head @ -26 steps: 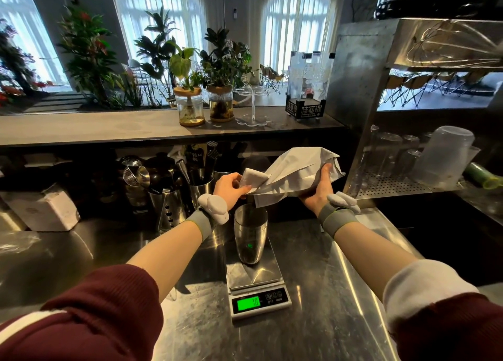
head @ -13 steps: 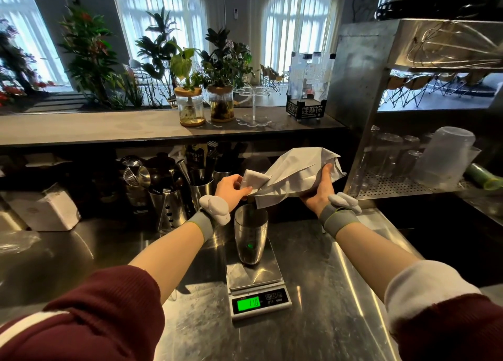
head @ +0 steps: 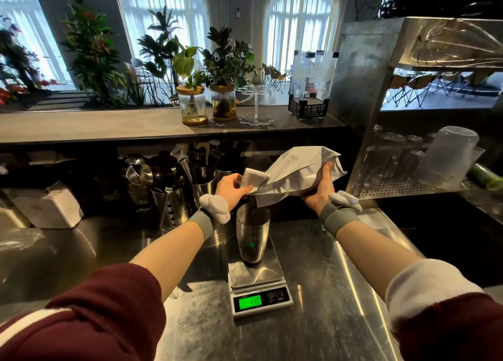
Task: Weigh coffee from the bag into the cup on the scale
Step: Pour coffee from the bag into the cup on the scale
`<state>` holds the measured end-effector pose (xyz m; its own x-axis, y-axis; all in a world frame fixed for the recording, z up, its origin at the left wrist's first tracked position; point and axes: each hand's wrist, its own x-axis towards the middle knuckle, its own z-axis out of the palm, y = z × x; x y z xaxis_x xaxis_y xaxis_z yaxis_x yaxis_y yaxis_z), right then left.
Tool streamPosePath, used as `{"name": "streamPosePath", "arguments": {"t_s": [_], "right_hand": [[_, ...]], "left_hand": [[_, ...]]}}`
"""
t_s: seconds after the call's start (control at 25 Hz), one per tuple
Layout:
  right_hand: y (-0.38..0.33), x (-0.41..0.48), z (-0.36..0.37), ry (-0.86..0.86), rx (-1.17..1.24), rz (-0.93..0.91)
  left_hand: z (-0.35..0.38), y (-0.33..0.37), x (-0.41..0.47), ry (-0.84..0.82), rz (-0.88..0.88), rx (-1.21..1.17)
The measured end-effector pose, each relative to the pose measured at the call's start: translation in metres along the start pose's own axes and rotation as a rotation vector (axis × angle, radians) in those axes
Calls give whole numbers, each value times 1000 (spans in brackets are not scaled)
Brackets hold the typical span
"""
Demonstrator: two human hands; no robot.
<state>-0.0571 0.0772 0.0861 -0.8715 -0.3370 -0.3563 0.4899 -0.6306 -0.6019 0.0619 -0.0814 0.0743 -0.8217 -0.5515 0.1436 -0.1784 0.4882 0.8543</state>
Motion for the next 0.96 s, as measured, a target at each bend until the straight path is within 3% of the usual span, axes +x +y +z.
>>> {"name": "streamPosePath", "arguments": {"t_s": [0.96], "right_hand": [[-2,-1,1,7,19,14]], "left_hand": [[-1,0,-1,-24,-8,-18]]}}
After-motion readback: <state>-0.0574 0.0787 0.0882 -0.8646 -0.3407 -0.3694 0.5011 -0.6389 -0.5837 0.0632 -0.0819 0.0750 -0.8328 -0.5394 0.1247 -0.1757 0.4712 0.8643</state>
